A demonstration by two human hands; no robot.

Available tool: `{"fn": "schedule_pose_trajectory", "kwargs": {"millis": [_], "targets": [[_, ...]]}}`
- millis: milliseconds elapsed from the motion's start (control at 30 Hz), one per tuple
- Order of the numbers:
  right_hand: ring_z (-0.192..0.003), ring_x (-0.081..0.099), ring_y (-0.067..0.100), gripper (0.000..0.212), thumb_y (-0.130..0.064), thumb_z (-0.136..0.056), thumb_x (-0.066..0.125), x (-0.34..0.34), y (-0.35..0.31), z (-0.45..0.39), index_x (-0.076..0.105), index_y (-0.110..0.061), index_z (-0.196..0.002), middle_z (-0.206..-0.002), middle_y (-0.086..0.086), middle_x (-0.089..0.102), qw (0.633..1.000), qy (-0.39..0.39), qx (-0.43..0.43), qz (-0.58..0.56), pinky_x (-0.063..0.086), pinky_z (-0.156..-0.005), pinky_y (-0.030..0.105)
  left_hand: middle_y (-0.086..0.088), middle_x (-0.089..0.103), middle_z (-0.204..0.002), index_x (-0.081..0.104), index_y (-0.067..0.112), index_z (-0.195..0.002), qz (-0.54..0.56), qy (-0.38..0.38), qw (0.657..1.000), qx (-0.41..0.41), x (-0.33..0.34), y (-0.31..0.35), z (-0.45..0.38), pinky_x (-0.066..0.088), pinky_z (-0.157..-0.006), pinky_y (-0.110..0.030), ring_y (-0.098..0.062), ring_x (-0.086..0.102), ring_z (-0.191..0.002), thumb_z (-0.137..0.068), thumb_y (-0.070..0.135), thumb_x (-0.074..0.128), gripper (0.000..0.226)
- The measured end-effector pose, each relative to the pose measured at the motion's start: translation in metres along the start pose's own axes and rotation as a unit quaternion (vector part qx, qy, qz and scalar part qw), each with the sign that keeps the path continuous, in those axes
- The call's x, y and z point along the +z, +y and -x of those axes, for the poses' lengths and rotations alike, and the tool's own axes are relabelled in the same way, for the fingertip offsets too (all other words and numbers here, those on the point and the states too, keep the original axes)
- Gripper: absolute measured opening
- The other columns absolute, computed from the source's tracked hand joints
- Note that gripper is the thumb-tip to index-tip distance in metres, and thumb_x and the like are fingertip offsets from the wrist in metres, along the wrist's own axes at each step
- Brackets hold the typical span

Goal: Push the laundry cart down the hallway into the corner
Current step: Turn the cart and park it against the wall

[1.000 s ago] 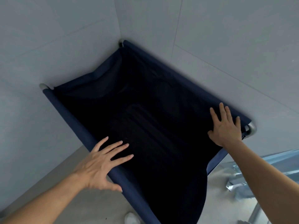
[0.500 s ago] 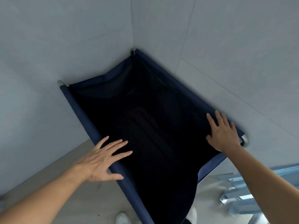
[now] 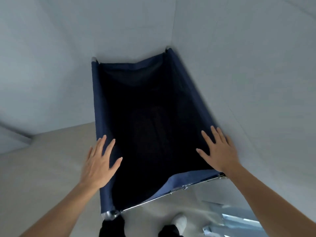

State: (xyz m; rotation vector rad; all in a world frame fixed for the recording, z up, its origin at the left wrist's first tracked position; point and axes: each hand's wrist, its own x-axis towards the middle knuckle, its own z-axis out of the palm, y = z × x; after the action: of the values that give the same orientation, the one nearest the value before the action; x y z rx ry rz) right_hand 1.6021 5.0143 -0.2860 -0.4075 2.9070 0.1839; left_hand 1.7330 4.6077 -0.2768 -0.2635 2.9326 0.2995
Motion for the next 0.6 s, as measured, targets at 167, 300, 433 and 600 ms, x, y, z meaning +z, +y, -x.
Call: {"fn": "schedule_pose_trajectory", "kwargs": {"millis": [167, 300, 433, 600], "targets": [[-0.164, 0.006, 0.035, 0.1, -0.084, -0.085, -0.006, 0.008, 0.026, -0.005, 0.016, -0.03, -0.167, -0.177, 0.013, 0.003, 0.999, -0.025, -0.021, -0.026, 0.01, -0.131, 0.045, -0.023, 0.035, -0.162, 0.05, 0.009, -0.148, 0.008, 0.027, 0.998, -0.062, 0.027, 0.023, 0.049, 0.047, -0.105, -0.057, -0.046, 0.05, -0.137, -0.092, 0.07, 0.027, 0.086], [-0.165, 0.001, 0.032, 0.094, -0.075, -0.089, 0.0, 0.013, 0.033, -0.007, 0.01, -0.025, -0.168, -0.177, 0.015, -0.004, 0.998, -0.036, -0.018, -0.042, 0.014, -0.131, 0.041, -0.025, 0.037, -0.16, 0.046, 0.008, -0.15, 0.021, 0.046, 0.994, -0.098, 0.051, 0.023, 0.068, 0.047, -0.105, -0.057, -0.046, 0.044, -0.14, -0.095, 0.064, 0.029, 0.08], [-0.165, 0.002, 0.033, 0.102, -0.08, -0.088, -0.016, 0.02, 0.038, -0.005, 0.006, -0.02, -0.168, -0.176, 0.018, -0.005, 0.998, -0.031, -0.042, -0.035, 0.019, -0.13, 0.041, -0.024, 0.035, -0.161, 0.042, 0.007, -0.152, 0.062, 0.073, 0.989, -0.11, 0.066, 0.024, 0.068, 0.049, -0.105, -0.057, -0.045, 0.046, -0.139, -0.096, 0.052, 0.034, 0.072], [-0.153, 0.036, 0.047, 0.085, -0.059, -0.101, 0.026, 0.044, 0.037, -0.003, 0.036, 0.002, -0.159, -0.168, 0.03, 0.025, 0.996, 0.032, -0.077, -0.028, 0.045, -0.115, 0.054, -0.022, 0.024, -0.166, 0.035, 0.006, -0.156, 0.099, 0.095, 0.984, -0.115, 0.073, 0.025, 0.065, 0.044, -0.112, -0.055, -0.043, 0.037, -0.148, -0.094, 0.05, 0.036, 0.076]]}}
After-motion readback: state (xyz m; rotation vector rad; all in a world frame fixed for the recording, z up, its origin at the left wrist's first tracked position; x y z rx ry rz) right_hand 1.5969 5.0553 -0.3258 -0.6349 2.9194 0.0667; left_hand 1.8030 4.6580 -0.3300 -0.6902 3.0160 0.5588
